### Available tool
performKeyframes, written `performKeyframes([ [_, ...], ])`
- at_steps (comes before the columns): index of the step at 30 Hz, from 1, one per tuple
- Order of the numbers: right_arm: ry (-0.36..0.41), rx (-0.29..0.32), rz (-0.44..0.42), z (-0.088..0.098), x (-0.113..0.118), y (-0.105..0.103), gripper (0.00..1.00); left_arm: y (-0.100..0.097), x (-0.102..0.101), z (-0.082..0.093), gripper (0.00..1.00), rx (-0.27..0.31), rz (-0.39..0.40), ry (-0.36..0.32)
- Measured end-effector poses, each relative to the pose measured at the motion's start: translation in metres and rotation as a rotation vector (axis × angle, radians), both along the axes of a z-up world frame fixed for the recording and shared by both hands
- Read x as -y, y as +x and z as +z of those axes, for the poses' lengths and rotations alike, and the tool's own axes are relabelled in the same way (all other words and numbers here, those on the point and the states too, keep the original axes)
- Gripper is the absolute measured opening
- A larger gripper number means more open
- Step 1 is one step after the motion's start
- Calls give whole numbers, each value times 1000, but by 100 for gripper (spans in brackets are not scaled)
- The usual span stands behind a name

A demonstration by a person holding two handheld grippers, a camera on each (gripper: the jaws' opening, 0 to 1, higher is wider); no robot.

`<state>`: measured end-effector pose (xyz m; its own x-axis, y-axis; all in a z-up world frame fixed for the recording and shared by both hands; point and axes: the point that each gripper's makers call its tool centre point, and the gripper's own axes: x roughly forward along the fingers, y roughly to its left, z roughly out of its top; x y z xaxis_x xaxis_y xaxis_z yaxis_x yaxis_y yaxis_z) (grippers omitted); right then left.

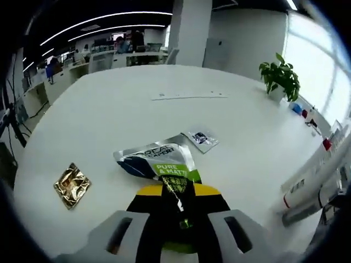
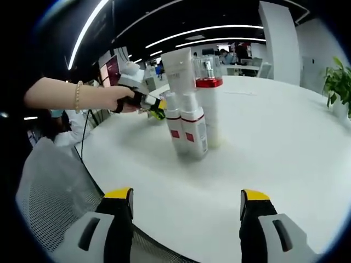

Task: Arrange the skincare products in the storage area until every visible bottle or jar stands upright without overlapping.

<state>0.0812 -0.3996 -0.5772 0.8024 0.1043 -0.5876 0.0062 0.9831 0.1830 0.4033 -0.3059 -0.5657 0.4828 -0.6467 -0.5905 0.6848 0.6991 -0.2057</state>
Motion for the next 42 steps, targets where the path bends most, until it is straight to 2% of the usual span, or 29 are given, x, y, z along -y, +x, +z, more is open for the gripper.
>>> performKeyframes([
  [3, -5, 1, -2, 0, 1, 0, 84, -7, -7, 11, 6, 7, 3, -55],
  [8, -40, 35, -4, 9, 3, 3, 83, -25, -14, 54, 5, 34, -15, -175],
  [13, -103, 34, 14, 12, 6, 4, 78, -48, -19, 95, 4, 76, -49, -265],
  [16, -137, 48, -5, 20, 12, 2, 73, -63, -25, 121, 4, 100, -68, -303],
  [19, -161, 70, -49, 35, 20, -1, 69, -82, -28, 145, 3, 119, -100, -355],
  [21, -165, 102, -64, 48, 21, 0, 66, -91, -31, 154, 3, 127, -117, -372],
  [24, -167, 158, -68, 75, 16, 2, 64, -105, -36, 170, 3, 151, -143, -395],
  [27, -130, 224, -68, 98, 8, 8, 62, -117, -42, 182, 3, 150, -180, -431],
  [30, -72, 285, -49, 117, -5, 16, 57, -135, -44, 193, 3, 164, -229, -453],
  [32, 25, 349, -22, 134, -19, 25, 57, -151, -42, 202, 3, 195, -299, -456],
  [34, 187, 430, 20, 157, -40, 33, 63, -164, -42, 207, 3, 214, -346, -454],
  [35, 326, 470, 67, 172, -57, 35, 64, -174, -43, 211, 3, 203, -380, -472],
  [36, 417, 491, 113, 185, -71, 34, 61, -182, -43, 215, 3, 187, -399, -501],
  [37, 438, 503, 122, 189, -74, 34, 56, -194, -42, 221, 3, 160, -434, -540],
  [38, 500, 581, 171, 210, -88, 35, 49, -201, -42, 223, 3, 140, -456, -560],
  [39, 562, 604, 200, 221, -97, 34, 41, -209, -43, 227, 3, 134, -470, -577],
  [41, 635, 611, 233, 231, -111, 34, 32, -224, -45, 232, 3, 109, -517, -604],
  [42, 641, 599, 224, 230, -115, 37, 31, -228, -46, 232, 3, 104, -525, -607],
])
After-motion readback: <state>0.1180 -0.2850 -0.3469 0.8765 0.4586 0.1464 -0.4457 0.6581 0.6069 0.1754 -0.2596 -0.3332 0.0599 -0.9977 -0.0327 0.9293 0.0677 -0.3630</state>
